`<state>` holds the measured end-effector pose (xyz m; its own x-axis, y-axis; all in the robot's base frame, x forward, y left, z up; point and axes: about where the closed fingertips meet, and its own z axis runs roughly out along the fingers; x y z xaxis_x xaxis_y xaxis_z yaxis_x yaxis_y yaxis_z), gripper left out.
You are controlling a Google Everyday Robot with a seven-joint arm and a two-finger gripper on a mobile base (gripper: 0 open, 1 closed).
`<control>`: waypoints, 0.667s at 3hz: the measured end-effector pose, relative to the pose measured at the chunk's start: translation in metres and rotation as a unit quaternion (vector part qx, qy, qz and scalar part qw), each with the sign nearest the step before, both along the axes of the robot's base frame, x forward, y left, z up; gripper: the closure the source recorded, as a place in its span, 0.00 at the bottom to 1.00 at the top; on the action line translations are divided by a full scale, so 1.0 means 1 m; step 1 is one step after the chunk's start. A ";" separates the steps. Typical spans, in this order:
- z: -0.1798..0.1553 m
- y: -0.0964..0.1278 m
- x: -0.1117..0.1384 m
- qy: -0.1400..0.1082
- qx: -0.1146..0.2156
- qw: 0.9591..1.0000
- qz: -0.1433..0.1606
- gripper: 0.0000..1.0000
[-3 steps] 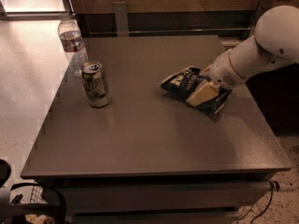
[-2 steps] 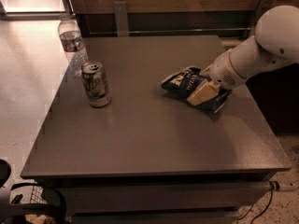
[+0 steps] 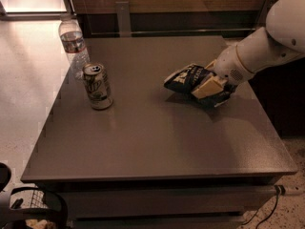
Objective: Pick blue chip bag
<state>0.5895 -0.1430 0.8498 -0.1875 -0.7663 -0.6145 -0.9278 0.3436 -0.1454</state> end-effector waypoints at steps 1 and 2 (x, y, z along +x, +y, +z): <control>0.036 0.017 -0.003 -0.024 0.024 0.999 0.041 1.00; 0.059 0.028 -0.004 -0.041 0.036 0.996 0.066 1.00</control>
Offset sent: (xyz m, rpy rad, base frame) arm -0.0063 0.0370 0.0884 0.1010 -0.1278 0.1810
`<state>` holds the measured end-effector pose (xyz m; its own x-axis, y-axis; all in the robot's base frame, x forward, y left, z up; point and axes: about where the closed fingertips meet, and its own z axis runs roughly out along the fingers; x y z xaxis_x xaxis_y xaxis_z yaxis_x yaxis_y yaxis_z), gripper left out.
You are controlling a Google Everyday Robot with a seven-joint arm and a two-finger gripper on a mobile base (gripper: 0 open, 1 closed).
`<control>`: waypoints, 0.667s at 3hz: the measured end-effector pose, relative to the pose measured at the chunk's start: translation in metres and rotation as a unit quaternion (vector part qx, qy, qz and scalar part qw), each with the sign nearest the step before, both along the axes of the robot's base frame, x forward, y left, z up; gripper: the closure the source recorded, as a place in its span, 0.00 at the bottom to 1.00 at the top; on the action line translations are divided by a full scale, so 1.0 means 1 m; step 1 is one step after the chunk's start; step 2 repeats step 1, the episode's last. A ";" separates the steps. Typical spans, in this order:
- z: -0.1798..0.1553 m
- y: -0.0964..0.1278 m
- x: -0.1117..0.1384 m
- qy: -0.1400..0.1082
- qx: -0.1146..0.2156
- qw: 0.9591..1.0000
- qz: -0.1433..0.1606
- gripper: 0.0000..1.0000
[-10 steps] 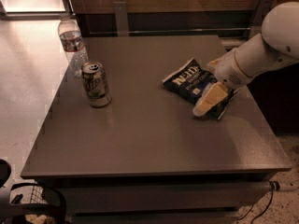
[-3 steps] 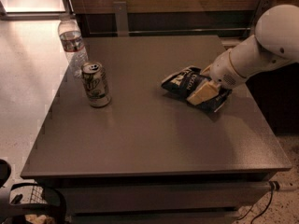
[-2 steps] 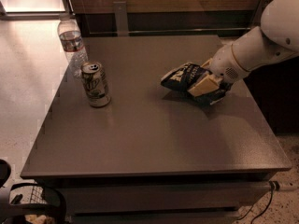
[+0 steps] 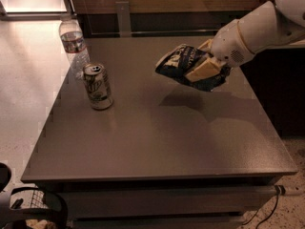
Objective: Pick blue chip bag
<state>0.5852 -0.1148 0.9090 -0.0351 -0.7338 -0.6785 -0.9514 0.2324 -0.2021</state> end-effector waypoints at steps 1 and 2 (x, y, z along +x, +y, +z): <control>0.019 0.005 -0.001 -0.016 0.006 1.000 0.013 1.00; 0.019 0.005 -0.001 -0.016 0.006 1.000 0.013 1.00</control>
Offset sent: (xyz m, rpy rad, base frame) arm 0.0000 0.0000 0.0000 0.0000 0.0000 0.0000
